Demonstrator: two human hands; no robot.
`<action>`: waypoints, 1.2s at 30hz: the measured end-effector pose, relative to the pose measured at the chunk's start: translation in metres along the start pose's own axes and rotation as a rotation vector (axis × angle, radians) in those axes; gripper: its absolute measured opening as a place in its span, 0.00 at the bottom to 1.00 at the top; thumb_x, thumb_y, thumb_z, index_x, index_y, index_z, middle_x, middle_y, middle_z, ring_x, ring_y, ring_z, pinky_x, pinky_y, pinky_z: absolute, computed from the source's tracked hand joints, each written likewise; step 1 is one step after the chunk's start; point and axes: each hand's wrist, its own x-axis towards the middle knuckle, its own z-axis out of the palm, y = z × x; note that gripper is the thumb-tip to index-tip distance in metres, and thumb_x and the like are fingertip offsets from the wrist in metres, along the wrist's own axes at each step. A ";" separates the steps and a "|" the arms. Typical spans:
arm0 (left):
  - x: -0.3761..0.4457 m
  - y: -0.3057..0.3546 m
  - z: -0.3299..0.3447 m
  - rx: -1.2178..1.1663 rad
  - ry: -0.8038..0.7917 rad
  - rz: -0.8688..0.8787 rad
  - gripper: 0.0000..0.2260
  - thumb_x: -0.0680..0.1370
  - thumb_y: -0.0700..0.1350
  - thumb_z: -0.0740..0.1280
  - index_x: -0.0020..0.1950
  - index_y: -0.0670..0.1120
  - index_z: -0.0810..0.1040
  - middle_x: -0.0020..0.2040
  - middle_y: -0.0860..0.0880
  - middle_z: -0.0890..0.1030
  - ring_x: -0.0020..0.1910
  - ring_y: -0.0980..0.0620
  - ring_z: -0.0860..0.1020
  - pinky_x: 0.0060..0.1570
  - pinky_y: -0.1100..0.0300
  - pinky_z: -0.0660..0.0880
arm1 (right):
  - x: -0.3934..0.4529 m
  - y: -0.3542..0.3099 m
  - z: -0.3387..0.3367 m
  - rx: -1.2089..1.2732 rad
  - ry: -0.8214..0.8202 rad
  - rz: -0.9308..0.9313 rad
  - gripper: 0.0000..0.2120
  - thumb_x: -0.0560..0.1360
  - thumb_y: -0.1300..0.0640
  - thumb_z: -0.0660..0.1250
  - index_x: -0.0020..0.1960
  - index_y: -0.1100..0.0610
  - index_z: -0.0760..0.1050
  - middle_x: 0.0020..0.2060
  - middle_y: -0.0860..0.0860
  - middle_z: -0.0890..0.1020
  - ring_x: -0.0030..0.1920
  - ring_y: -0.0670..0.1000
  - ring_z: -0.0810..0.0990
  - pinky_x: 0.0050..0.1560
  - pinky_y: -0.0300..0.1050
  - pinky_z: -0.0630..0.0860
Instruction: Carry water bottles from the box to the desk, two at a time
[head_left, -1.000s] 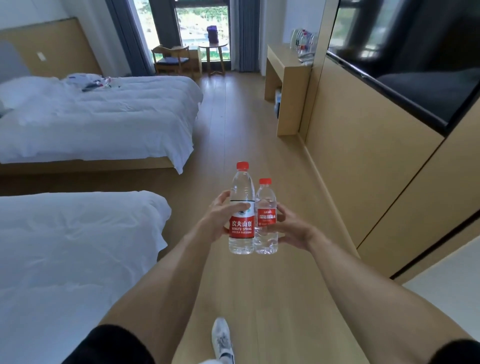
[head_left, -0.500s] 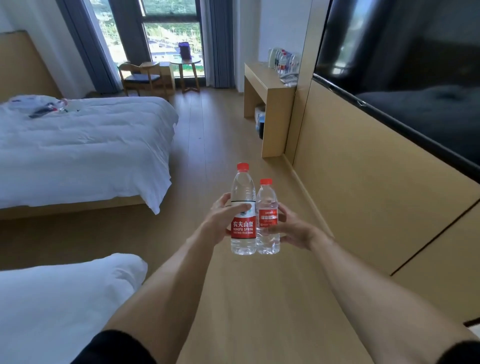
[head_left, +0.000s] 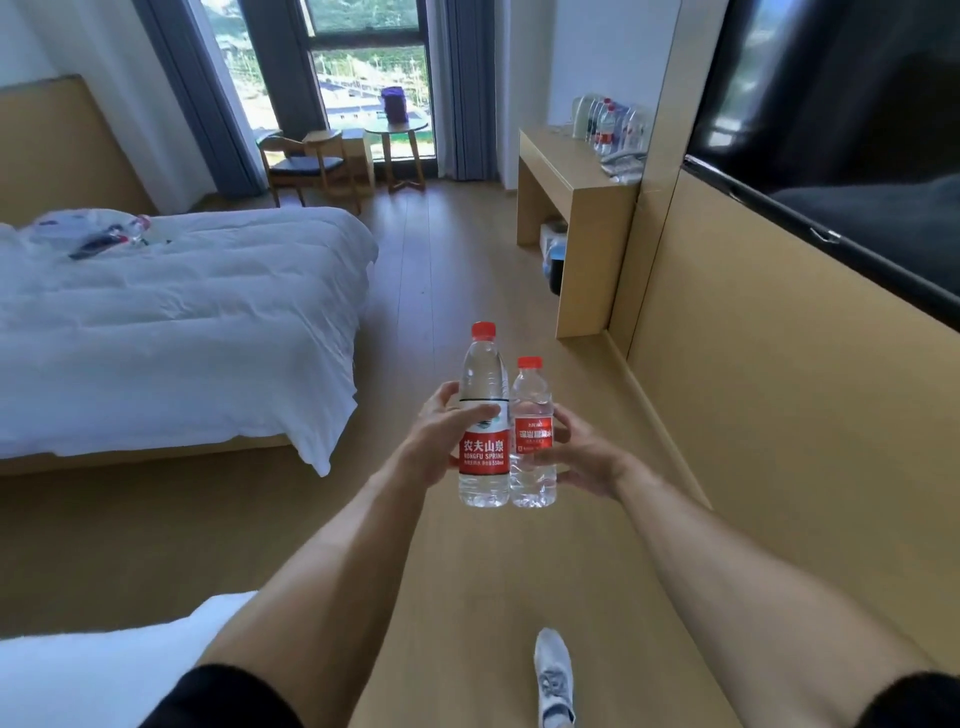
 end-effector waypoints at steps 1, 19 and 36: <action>0.014 0.005 -0.001 0.008 0.004 0.006 0.25 0.74 0.44 0.76 0.67 0.53 0.71 0.56 0.43 0.83 0.51 0.41 0.84 0.54 0.38 0.80 | 0.015 -0.005 -0.005 0.000 -0.007 -0.001 0.42 0.71 0.76 0.70 0.78 0.52 0.62 0.64 0.60 0.79 0.64 0.62 0.78 0.64 0.70 0.72; 0.294 0.102 -0.017 -0.035 0.185 0.039 0.36 0.71 0.49 0.79 0.75 0.53 0.66 0.60 0.44 0.80 0.52 0.45 0.83 0.48 0.45 0.82 | 0.294 -0.144 -0.104 -0.060 -0.146 0.029 0.41 0.72 0.73 0.71 0.78 0.51 0.61 0.65 0.59 0.78 0.64 0.61 0.78 0.66 0.69 0.71; 0.598 0.202 -0.110 -0.054 0.017 0.016 0.35 0.71 0.48 0.78 0.74 0.51 0.67 0.60 0.44 0.80 0.54 0.42 0.83 0.54 0.36 0.79 | 0.571 -0.263 -0.129 -0.037 -0.012 0.002 0.38 0.70 0.73 0.73 0.75 0.51 0.65 0.64 0.55 0.78 0.62 0.58 0.80 0.58 0.62 0.78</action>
